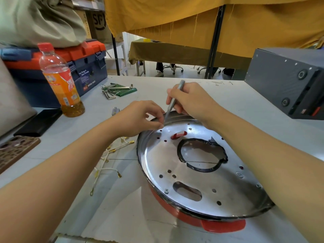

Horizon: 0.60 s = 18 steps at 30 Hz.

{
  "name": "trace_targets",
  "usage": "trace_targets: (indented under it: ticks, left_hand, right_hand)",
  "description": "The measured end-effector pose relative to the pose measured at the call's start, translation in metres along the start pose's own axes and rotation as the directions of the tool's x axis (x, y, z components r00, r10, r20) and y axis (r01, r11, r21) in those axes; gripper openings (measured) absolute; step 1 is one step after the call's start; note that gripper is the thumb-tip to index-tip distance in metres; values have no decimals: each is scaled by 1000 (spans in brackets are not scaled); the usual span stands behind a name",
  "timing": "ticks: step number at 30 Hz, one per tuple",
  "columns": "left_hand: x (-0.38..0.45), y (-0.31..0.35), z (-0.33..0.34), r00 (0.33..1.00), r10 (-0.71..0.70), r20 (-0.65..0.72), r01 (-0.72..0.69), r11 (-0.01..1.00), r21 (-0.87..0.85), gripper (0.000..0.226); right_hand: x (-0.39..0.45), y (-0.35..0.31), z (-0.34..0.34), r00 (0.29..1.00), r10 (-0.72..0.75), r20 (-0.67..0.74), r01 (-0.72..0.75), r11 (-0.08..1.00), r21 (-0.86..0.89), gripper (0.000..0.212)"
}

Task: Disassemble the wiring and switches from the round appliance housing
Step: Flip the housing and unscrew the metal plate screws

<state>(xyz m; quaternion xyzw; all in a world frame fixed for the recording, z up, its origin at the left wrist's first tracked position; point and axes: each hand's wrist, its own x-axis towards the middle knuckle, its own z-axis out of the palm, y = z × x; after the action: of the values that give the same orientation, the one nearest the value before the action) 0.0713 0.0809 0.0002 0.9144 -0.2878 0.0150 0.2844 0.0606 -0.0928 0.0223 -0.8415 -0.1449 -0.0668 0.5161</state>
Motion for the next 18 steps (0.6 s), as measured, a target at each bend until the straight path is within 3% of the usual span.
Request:
trace_targets:
  ticks: [4, 7, 9, 18]
  left_hand:
    - [-5, -4, -1, 986, 1, -167, -24, 990, -136, 4]
    - [-11, -5, -6, 959, -112, -260, 14, 936, -351, 6]
    - [-17, -8, -12, 954, -138, -266, 23, 919, -393, 7]
    - [-49, -30, -33, 975, -171, -139, 155, 981, -118, 13]
  right_hand:
    - [1, -3, -2, 988, -28, -150, 41, 996, 80, 38]
    - [1, -5, -1, 984, -53, -169, 64, 996, 62, 38]
    - [1, -7, 1, 985, -76, -153, 78, 997, 2, 38]
    - [0, -29, -2, 987, -134, 86, 152, 954, -260, 31]
